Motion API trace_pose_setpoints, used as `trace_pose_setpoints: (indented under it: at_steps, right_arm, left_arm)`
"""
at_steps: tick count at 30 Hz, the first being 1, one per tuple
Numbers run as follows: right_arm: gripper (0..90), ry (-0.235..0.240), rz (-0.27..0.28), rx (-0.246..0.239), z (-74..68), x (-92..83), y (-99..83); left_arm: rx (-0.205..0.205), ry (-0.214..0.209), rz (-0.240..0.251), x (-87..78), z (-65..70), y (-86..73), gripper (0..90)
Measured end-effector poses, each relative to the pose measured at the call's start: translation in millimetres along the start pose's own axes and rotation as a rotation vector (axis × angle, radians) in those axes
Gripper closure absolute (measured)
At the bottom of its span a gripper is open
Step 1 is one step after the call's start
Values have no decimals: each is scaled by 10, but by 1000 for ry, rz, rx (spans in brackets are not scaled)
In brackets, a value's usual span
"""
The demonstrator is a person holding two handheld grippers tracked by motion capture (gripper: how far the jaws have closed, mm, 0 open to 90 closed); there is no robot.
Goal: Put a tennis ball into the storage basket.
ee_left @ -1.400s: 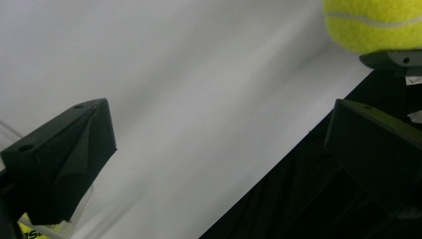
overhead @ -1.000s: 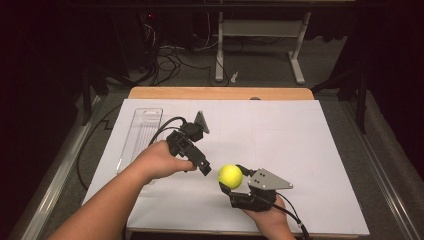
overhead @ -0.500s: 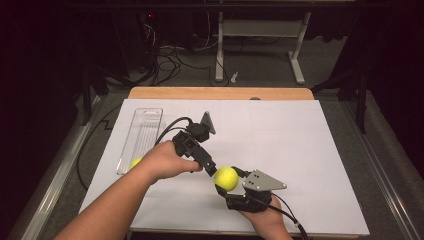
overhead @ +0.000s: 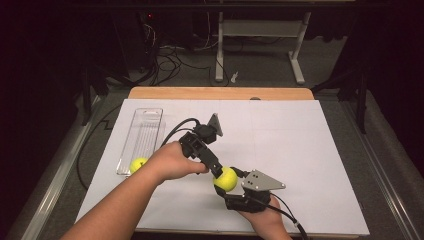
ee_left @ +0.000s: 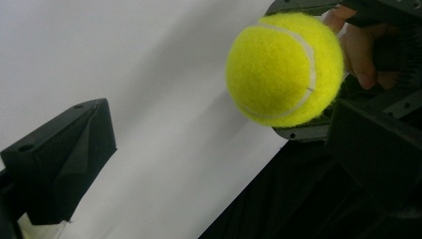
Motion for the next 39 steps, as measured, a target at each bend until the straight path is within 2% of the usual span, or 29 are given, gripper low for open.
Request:
trace_pose_setpoints:
  at_steps: [6, 14, 22, 24, 31, 33, 39]
  right_arm:
    - [277, 1, 5, 6, 14, -14, 1]
    - [277, -1, 22, 15, 37, -30, 22]
    - [278, 0, 25, 14, 39, -28, 23]
    - [277, -1, 28, 14, 42, -30, 28]
    - [278, 2, 37, 21, 42, -35, 41]
    - [278, 5, 39, 18, 38, -37, 45]
    - [278, 8, 46, 15, 24, -38, 57]
  left_arm:
    - [17, 6, -10, 41, 60, 33, 8]
    - [27, -15, -8, 72, 131, 82, 8]
    - [33, -17, -8, 119, 193, 137, 8]
    - [46, -17, -16, 132, 196, 140, 8]
    - [47, -23, -15, 171, 252, 178, 8]
    - [63, -19, -24, 179, 254, 176, 9]
    - [67, -28, -25, 231, 285, 202, 17]
Point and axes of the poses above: each handheld gripper's, and its own axes: x roughly forward along the jaws, y roughly out of its top, z roughly to its right, the point moved 10 cm from there along x, roughly forward along the jaws, and after that the axes turned 13 degrees about y, right-handed, at the moved point
